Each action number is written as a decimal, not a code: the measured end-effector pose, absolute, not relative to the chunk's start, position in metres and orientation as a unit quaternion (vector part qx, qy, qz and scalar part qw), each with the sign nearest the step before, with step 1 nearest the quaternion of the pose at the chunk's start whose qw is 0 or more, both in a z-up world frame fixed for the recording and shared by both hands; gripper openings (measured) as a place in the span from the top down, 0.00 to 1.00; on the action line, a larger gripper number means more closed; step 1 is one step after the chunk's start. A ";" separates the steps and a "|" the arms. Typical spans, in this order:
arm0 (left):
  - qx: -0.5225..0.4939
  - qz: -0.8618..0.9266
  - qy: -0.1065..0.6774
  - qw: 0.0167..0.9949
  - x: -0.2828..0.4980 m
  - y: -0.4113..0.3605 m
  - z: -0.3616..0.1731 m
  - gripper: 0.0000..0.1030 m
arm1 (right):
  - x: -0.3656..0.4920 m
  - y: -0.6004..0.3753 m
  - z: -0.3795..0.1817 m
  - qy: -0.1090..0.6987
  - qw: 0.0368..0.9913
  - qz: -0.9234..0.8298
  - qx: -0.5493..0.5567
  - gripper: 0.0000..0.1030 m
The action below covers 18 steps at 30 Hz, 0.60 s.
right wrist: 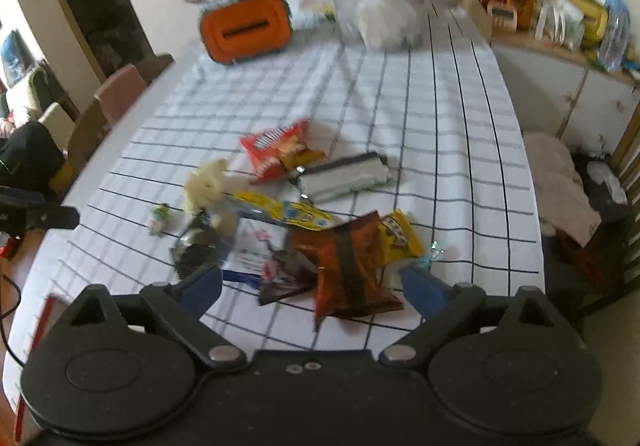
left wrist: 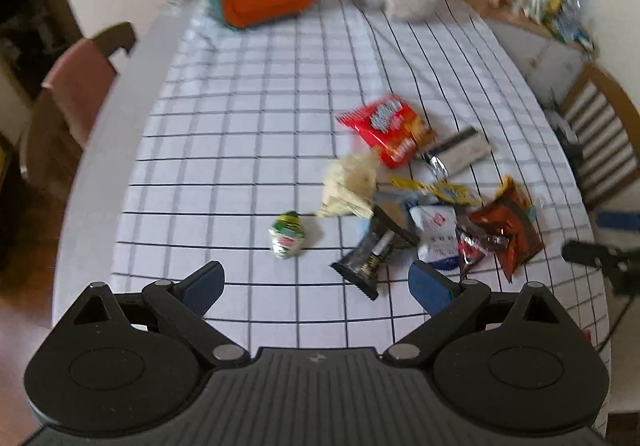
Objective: Organize snacks
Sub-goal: 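Grasp the dark chocolate bar with the left tool while the right tool grasps the orange-brown bag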
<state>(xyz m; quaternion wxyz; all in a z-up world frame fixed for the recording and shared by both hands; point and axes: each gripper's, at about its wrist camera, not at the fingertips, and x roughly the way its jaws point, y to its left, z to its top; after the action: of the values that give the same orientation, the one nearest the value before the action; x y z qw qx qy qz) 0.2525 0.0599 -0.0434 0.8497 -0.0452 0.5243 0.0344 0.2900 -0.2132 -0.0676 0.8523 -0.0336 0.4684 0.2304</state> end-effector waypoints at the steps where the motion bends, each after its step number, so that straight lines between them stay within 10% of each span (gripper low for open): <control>1: -0.038 0.026 0.531 0.846 0.259 0.056 -0.048 0.04 | 0.298 -0.213 -0.073 0.478 0.847 0.229 -0.034 0.08; 18: 0.027 -0.033 0.606 0.794 0.331 0.017 -0.116 0.15 | 0.348 -0.204 -0.124 0.530 0.811 0.242 -0.043 0.23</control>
<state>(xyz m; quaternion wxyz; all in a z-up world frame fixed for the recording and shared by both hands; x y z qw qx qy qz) 0.3314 0.0174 -0.1156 0.7941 0.0271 0.6064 -0.0326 0.3484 -0.2040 -0.1245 0.8113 -0.0429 0.5302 0.2424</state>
